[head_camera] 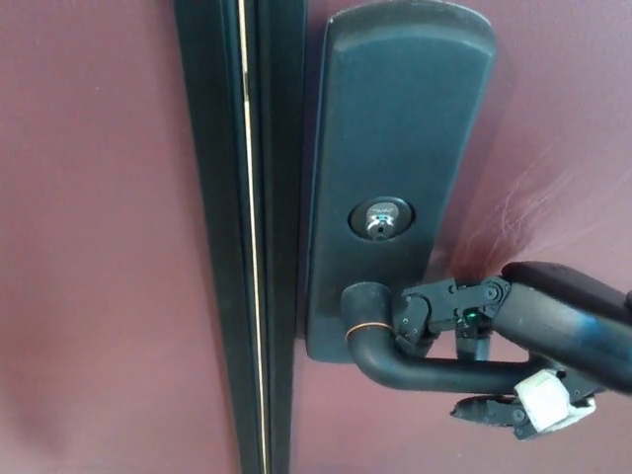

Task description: The robot walks towards the door handle and put its right hand on it and twist the handle

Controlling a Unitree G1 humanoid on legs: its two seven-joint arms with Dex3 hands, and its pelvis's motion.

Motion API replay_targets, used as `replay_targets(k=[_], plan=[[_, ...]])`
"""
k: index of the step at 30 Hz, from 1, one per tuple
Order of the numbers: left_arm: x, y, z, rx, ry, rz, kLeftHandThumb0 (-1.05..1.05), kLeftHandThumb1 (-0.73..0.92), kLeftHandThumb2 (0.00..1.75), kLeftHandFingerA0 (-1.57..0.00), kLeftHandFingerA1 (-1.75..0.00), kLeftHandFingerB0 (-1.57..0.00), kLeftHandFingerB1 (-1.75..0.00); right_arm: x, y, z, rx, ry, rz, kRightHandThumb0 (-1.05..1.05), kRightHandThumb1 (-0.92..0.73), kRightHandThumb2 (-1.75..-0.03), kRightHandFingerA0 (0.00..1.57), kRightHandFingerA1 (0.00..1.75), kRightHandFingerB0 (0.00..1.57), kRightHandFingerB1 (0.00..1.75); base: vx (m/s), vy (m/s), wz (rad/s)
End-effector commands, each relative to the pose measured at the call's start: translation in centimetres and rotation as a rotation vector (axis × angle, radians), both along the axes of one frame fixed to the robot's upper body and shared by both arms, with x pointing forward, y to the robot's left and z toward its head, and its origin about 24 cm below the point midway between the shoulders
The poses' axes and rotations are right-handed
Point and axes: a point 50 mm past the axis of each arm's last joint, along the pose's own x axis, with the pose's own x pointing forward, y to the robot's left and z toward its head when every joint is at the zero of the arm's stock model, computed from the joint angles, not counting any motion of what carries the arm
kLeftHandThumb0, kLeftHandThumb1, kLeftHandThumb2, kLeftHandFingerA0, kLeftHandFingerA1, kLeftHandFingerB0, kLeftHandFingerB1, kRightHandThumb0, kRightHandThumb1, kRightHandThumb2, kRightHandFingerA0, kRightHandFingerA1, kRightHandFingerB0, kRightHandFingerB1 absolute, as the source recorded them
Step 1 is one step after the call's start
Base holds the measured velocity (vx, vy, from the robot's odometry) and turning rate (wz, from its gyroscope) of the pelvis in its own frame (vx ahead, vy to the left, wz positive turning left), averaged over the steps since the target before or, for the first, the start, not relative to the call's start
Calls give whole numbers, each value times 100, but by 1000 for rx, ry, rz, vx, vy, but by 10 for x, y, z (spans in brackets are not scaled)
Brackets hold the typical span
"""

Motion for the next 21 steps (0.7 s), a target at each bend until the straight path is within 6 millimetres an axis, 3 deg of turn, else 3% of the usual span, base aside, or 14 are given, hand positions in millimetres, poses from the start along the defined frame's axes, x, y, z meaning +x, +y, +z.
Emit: replay_targets(k=[1, 2, 3, 5, 8, 9, 10, 12, 13, 14, 16, 17, 21], plan=[[-2, 1, 0, 3, 12, -9, -28, 61, 58, -46, -39, -33, -33, 3, -3, -18, 57, 168, -28, -9, -65, -59, 71, 91, 64, 65, 0, 0, 0], [-2, 1, 0, 3, 12, -9, -28, 61, 58, -46, -39, -33, -33, 3, -3, -18, 57, 168, -28, -9, -65, -59, 71, 91, 64, 65, 0, 0, 0], [-2, 1, 0, 5, 13, -6, -28, 61, 58, -47, -39, -33, -33, 5, -5, -4, 32, 151, -15, -32, -65, -59, 45, 43, 41, 38, 0, 0, 0], [-2, -2, -2, -1, 12, -8, -29, 62, 59, -48, -40, -33, -33, 6, -8, 10, 2, 132, 0, -38, -64, -58, 41, 41, 37, 35, 0, 0, 0], [-2, -2, -2, -2, 13, -9, -29, 62, 59, -48, -40, -33, -33, 6, -8, 12, -4, 135, 3, -38, -64, -58, 41, 41, 37, 35, 0, 0, 0], [-2, -1, -1, 7, 15, -19, -29, 62, 59, -48, -40, -33, -33, 7, -5, 23, -38, 106, 31, -42, -63, -59, 31, 38, 30, 32, 0, 0, 0], [-2, -1, -1, 13, 16, -27, -29, 62, 59, -48, -40, -33, -33, 7, -4, 34, -72, 74, 55, -25, -46, -98, 12, 52, 11, 50, 0, 0, 0], [-1, 0, -1, 13, 16, -28, -29, 62, 59, -48, -40, -33, -33, 7, -4, 44, -97, 53, 71, -26, -47, -98, 9, 51, 7, 49, 0, 0, 0], [-1, 0, -1, 10, 15, -26, -29, 62, 59, -48, -40, -33, -33, 7, -4, 49, -109, 43, 77, -50, -60, -68, 16, 37, 16, 32, 0, 0, 0], [-2, 0, -1, 9, 15, -24, -29, 62, 59, -48, -40, -33, -33, 8, -4, 53, -119, 39, 80, -28, -50, -99, 2, 49, 0, 46, 0, 0, 0], [-3, 0, -1, 10, 17, -24, -29, 62, 59, -48, -40, -33, -33, 8, -4, 60, -141, 35, 86, -29, -49, -98, 2, 49, 0, 46, 0, 0, 0], [-3, 1, -1, 15, 20, -28, -29, 62, 59, -48, -40, -33, -33, 8, -5, 65, -161, 40, 86, -49, -60, -60, 9, 26, 13, 27, 0, 0, 0], [-5, 1, -2, 16, 28, -23, -29, 62, 59, -48, -40, -34, -34, 3, -9, 80, -247, 74, 77, -52, -62, -62, 2, 21, 8, 23, 0, 0, 0]])
